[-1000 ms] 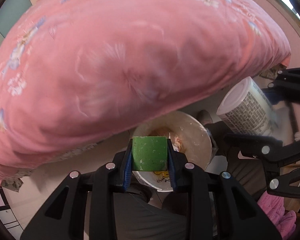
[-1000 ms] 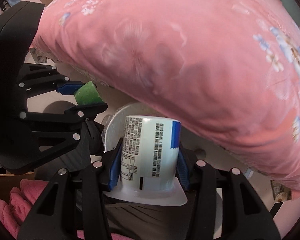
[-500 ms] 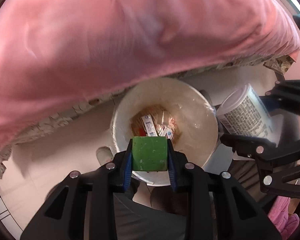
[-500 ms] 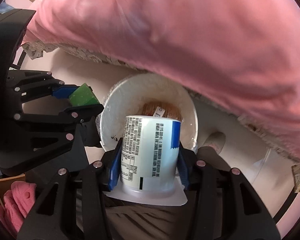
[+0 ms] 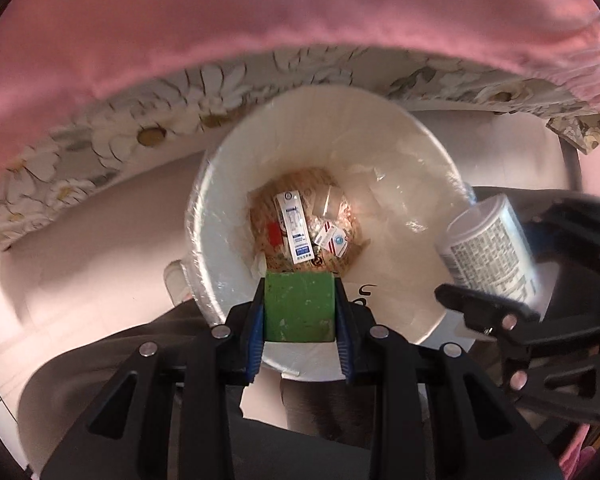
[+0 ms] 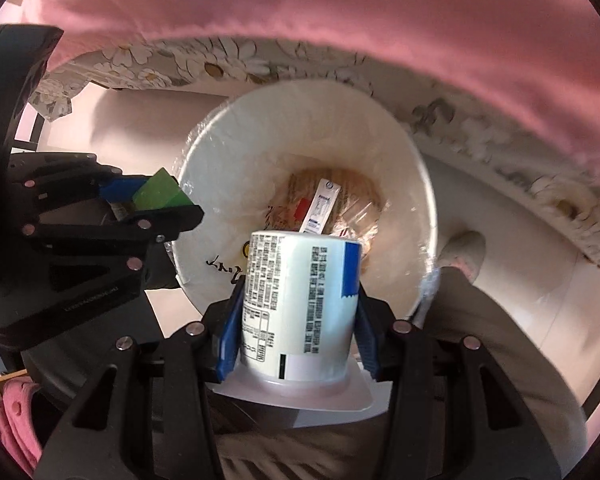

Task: Collect trash
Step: 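Open both tools to drop the green block and cup into the bin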

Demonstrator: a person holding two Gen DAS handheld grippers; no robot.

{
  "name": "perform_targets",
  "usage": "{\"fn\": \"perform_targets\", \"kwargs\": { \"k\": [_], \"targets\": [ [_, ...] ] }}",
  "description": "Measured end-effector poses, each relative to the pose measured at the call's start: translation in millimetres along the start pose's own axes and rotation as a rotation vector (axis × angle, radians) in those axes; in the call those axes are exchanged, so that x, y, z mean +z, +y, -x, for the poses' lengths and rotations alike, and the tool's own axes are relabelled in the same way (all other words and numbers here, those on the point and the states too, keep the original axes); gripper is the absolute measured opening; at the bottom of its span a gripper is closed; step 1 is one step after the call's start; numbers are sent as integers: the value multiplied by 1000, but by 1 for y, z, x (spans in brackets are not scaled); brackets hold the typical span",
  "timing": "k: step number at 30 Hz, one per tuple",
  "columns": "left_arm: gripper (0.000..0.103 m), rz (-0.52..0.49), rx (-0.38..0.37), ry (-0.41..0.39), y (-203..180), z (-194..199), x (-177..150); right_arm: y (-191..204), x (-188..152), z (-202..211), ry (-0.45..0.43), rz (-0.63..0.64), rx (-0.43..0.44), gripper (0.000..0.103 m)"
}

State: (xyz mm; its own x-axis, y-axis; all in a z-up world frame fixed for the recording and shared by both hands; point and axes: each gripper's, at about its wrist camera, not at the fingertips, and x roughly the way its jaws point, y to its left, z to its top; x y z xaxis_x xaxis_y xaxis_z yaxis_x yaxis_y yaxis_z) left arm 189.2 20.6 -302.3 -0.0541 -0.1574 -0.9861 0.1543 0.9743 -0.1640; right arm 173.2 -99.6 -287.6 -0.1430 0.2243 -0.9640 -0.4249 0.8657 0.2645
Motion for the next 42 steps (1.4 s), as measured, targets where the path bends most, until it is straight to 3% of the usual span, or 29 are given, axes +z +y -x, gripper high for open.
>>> {"fn": "perform_targets", "kwargs": {
  "k": [25,39,42],
  "targets": [
    [32,116,-59,116,16,-77,16,-14,16,-100,115,-47,-32,50],
    [33,145,-62,159,21,-106,20,-21,20,-119,154,-76,-35,51],
    [40,150,-59,153,21,-103,20,-19,22,-118,145,-58,-62,51]
  ]
}}
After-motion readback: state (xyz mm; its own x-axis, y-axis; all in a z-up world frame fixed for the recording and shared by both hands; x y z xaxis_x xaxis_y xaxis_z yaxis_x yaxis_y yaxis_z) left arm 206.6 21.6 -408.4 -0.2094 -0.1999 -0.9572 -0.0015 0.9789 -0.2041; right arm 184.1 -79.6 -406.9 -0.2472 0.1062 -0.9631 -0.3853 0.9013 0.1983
